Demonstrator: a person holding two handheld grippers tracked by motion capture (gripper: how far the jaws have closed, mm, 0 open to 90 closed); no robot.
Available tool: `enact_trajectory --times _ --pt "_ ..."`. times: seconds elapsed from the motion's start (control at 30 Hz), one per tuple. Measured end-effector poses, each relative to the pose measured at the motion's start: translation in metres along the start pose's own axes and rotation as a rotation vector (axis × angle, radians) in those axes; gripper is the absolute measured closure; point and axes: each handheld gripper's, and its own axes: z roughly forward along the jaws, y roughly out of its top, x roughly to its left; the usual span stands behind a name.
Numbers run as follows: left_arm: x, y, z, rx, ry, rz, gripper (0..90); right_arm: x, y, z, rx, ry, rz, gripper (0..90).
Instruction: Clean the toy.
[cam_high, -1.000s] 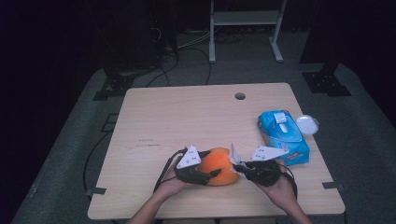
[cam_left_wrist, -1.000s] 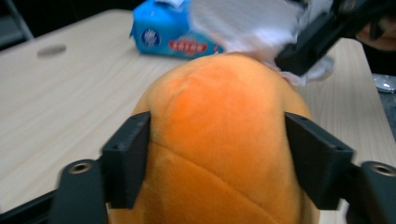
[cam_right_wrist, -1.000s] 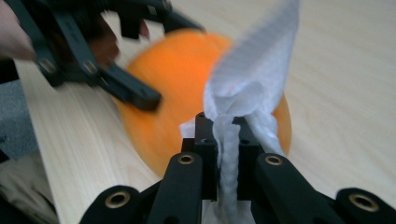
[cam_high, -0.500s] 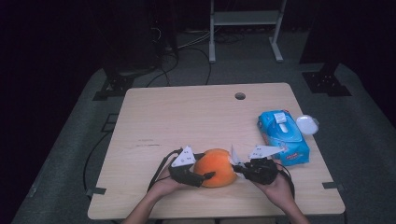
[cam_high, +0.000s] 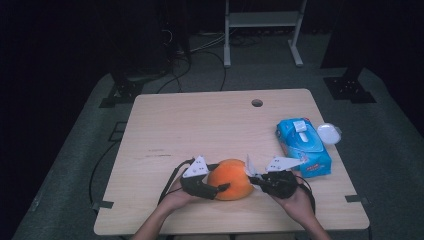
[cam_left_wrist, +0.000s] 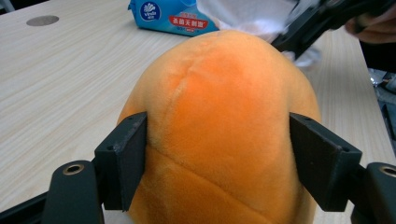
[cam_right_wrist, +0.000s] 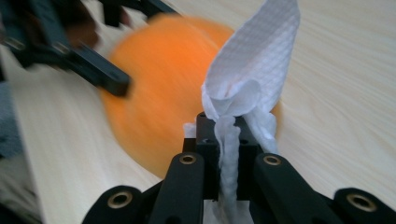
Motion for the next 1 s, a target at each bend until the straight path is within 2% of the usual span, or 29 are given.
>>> enact_trajectory --times 0.03,0.13,0.17,0.27,0.33,0.37,0.47,0.5,0.53,0.57,0.67,0.7,0.77,0.87,0.9,1.0 --pt "0.0 0.0 0.0 0.004 -0.006 0.005 24.7 -0.004 -0.005 -0.001 0.018 -0.02 0.019 85.0" --pt "0.0 0.0 0.0 0.002 -0.007 0.0 24.7 -0.004 -0.005 -0.004 0.003 -0.022 0.026 85.0" --pt "0.0 0.0 0.0 0.002 -0.007 0.002 24.7 0.001 0.0 -0.008 -0.033 -0.005 0.016 85.0" --pt "0.0 0.0 0.0 0.003 -0.009 0.005 24.6 0.005 0.003 -0.007 -0.03 0.001 -0.003 84.8" --pt "0.0 0.0 0.001 0.003 -0.006 0.002 24.5 -0.001 -0.003 0.0 0.006 0.008 0.015 84.8" --pt "0.0 0.001 0.002 0.003 -0.006 0.002 24.4 -0.004 -0.004 -0.001 0.013 -0.005 0.026 84.8" --pt "-0.001 0.001 0.003 0.005 -0.006 0.006 24.3 -0.006 -0.003 -0.004 -0.001 -0.022 0.045 84.9" --pt "-0.002 0.001 0.005 0.003 -0.007 0.01 24.3 0.0 0.002 -0.008 -0.039 0.002 0.053 85.0" --pt "-0.002 0.001 0.005 0.003 -0.007 0.01 24.3 0.0 0.002 -0.008 -0.039 0.002 0.053 85.0" --pt "-0.003 0.001 0.005 0.005 -0.005 0.013 24.2 0.008 0.006 -0.008 -0.046 0.013 0.019 84.9" --pt "-0.002 0.001 0.003 0.01 -0.008 0.014 24.2 0.008 0.004 -0.003 -0.027 0.014 0.008 84.9" --pt "-0.001 0.001 0.003 0.008 -0.01 0.01 24.2 0.003 -0.001 -0.001 -0.012 0.007 0.031 85.0" --pt "-0.001 0.001 0.003 0.008 -0.01 0.009 24.2 0.0 -0.003 -0.002 0.004 -0.012 0.042 85.0" --pt "-0.002 0.001 0.003 0.012 -0.008 0.008 23.8 0.002 -0.001 -0.005 -0.011 -0.016 0.034 85.0" --pt "-0.003 0.002 0.004 0.012 -0.007 0.014 23.8 0.006 0.003 -0.008 -0.047 0.011 0.03 84.9" --pt "-0.004 0.002 0.004 0.017 -0.004 0.026 23.5 0.011 0.007 -0.008 -0.057 0.034 0.016 84.6"
